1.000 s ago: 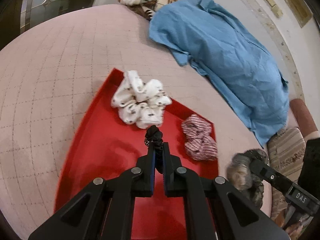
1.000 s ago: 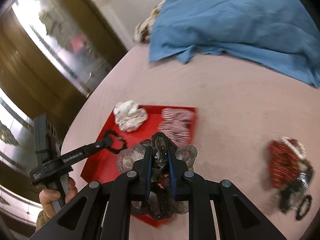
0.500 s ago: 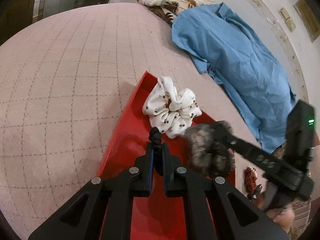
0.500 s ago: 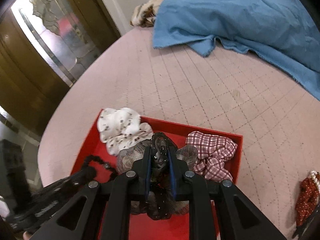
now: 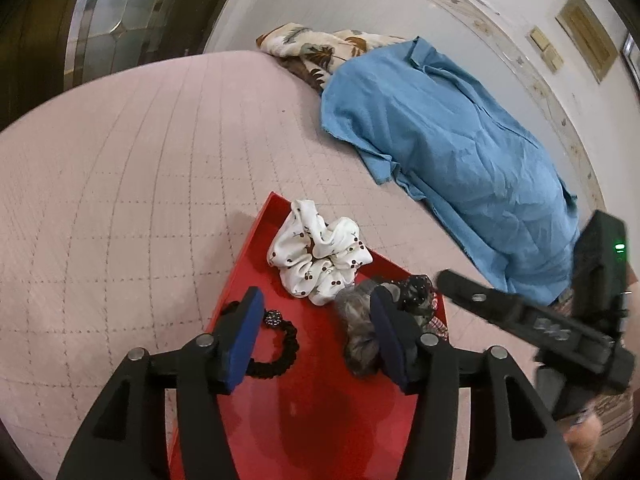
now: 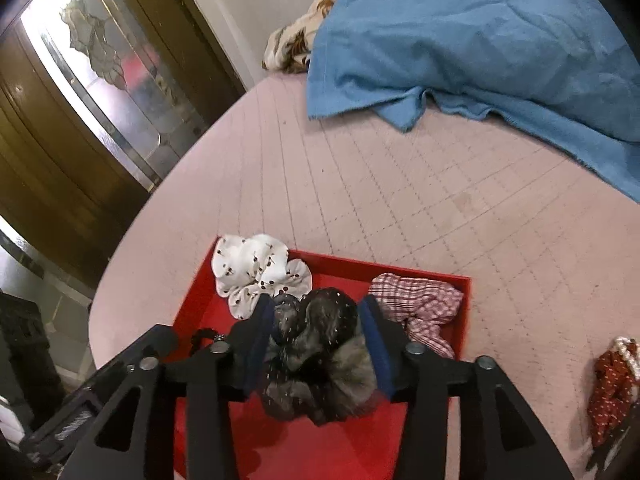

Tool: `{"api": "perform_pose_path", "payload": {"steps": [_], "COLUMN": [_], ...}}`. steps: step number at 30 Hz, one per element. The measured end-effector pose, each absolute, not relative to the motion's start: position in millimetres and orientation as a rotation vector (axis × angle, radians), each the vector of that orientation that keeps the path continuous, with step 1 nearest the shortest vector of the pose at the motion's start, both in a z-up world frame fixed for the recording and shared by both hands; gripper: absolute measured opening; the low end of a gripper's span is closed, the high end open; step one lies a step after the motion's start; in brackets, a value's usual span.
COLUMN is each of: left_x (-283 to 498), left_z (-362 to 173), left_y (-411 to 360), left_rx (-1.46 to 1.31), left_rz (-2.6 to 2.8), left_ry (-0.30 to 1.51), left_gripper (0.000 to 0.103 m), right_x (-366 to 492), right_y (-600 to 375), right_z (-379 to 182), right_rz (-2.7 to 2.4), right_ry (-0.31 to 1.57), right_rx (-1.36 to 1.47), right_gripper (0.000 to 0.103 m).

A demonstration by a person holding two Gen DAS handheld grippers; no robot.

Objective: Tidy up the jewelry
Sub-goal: 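Carry both items over the red tray and open both tools to release them, then return both tools to the remaining pile of red scrunchie and pearl bracelet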

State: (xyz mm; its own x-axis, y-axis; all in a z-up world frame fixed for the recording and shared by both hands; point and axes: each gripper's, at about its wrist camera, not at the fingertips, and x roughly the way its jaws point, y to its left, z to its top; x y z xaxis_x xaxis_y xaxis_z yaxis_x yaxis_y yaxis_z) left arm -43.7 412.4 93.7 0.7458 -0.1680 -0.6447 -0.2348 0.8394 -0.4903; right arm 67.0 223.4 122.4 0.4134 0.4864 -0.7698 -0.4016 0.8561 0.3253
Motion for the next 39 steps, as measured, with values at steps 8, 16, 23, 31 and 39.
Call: {"api": "perform_pose_path", "payload": {"steps": [8, 16, 23, 31, 39], "left_x": [-47.4, -62.8, -64.5, -49.8, -46.8], "left_z": [94.6, 97.7, 111.8, 103.1, 100.8], "left_y": [396.2, 377.6, 324.5, 286.9, 286.5], "left_rx": [-0.534, -0.555, -0.417, -0.305, -0.335], "left_rz": [0.042, 0.013, -0.033, -0.083, -0.105], "left_ry": [0.764, 0.749, 0.713, 0.77, 0.782], "left_gripper": [0.062, 0.063, 0.063, 0.063, 0.063], "right_x": [40.3, 17.2, 22.7, 60.5, 52.2], "right_y": [159.5, 23.4, -70.3, -83.5, -9.9], "right_z": [140.6, 141.7, 114.7, 74.5, 52.4], "right_rz": [0.519, 0.318, 0.16, 0.137, 0.407], "right_ry": [0.982, 0.98, 1.027, 1.09, 1.223], "right_rx": [0.133, 0.217, 0.299, 0.372, 0.272], "right_gripper": [0.06, 0.06, 0.062, 0.062, 0.001]}}
